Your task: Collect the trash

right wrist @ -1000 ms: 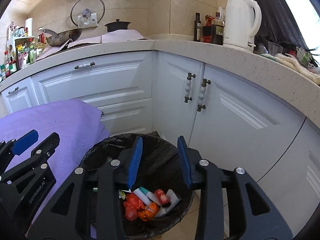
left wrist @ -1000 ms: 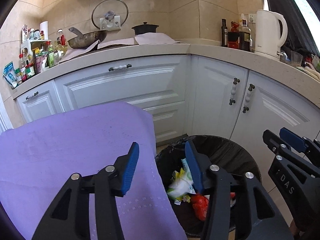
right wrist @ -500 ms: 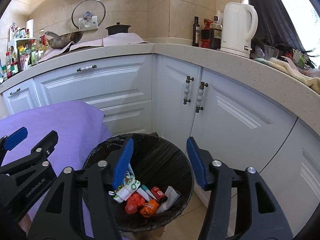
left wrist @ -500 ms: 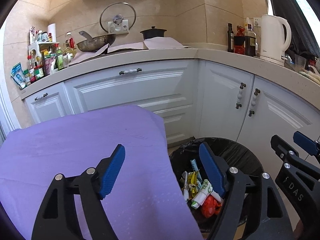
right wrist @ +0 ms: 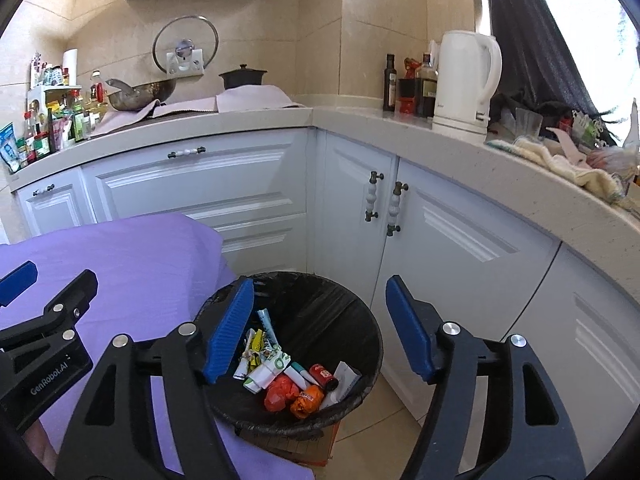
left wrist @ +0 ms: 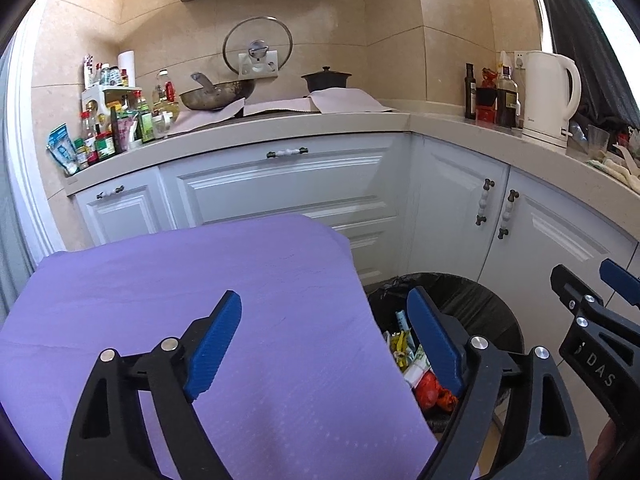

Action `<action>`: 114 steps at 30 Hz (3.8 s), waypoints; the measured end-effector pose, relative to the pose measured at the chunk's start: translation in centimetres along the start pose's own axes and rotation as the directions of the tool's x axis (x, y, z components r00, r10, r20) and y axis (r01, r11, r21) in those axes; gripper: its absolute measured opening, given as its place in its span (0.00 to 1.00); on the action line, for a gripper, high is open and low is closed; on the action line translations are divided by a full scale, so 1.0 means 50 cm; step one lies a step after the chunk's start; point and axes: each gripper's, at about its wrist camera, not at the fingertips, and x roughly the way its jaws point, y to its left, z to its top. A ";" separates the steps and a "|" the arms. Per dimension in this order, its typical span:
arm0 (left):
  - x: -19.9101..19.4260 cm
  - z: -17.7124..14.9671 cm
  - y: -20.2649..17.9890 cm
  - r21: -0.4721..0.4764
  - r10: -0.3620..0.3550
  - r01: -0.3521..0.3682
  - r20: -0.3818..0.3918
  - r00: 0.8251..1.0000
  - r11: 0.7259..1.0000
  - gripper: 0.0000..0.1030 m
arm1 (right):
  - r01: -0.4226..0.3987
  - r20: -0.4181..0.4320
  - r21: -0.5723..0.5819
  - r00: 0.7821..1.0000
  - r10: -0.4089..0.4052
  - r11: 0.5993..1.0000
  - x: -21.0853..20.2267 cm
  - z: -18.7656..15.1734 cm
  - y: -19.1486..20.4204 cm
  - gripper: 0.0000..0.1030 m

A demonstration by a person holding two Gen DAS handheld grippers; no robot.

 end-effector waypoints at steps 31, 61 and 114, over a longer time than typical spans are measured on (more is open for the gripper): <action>-0.155 -0.018 0.058 -0.029 0.002 0.001 0.098 0.995 1.000 0.82 | 0.005 0.084 -0.004 0.996 -0.004 1.000 -0.156 -0.004 -0.005 0.70; -0.149 -0.028 0.071 -0.037 -0.012 0.015 0.081 0.997 0.999 0.83 | 0.009 0.081 -0.005 0.997 -0.009 1.000 -0.153 -0.006 -0.009 0.70; -0.141 -0.033 0.061 -0.035 -0.005 0.008 0.082 0.997 0.999 0.83 | 0.005 0.073 -0.008 0.997 -0.005 1.000 -0.149 -0.015 -0.018 0.70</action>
